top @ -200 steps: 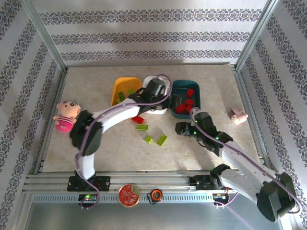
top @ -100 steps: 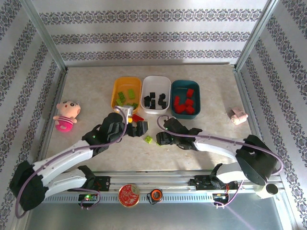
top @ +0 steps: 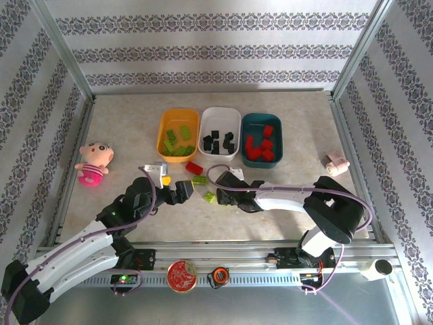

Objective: Sort the legos into containers by color
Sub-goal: Pick up the lego from the bottom-center of the table.

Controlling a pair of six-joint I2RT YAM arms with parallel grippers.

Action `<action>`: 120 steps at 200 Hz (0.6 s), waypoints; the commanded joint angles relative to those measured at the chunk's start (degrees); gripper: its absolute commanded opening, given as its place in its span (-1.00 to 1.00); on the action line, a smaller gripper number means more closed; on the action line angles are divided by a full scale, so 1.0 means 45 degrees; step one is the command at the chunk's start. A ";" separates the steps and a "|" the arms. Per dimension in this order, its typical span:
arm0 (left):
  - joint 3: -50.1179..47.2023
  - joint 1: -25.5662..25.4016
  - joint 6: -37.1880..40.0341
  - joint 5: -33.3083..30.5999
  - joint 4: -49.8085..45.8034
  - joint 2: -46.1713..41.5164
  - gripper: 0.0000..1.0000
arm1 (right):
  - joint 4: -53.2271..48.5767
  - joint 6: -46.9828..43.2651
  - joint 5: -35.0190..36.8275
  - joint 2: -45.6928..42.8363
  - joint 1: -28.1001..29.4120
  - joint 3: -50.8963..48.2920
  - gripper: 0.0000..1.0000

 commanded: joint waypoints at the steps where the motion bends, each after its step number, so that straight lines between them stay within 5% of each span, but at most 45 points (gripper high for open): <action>1: 0.0002 0.0102 0.0160 -0.0573 -0.0734 -0.0427 0.99 | -0.0132 0.0152 0.0537 0.0115 0.0148 0.0011 0.24; 47: -0.0093 0.0104 0.0172 -0.0655 -0.0960 -0.0587 0.99 | -0.0499 -0.0228 0.0381 -0.0192 -0.0163 -0.0283 0.13; 120: -0.0131 0.0102 0.0287 -0.0980 -0.1157 -0.0592 0.99 | -0.0441 -0.1047 -0.2146 -0.0166 -0.0378 -0.0077 0.38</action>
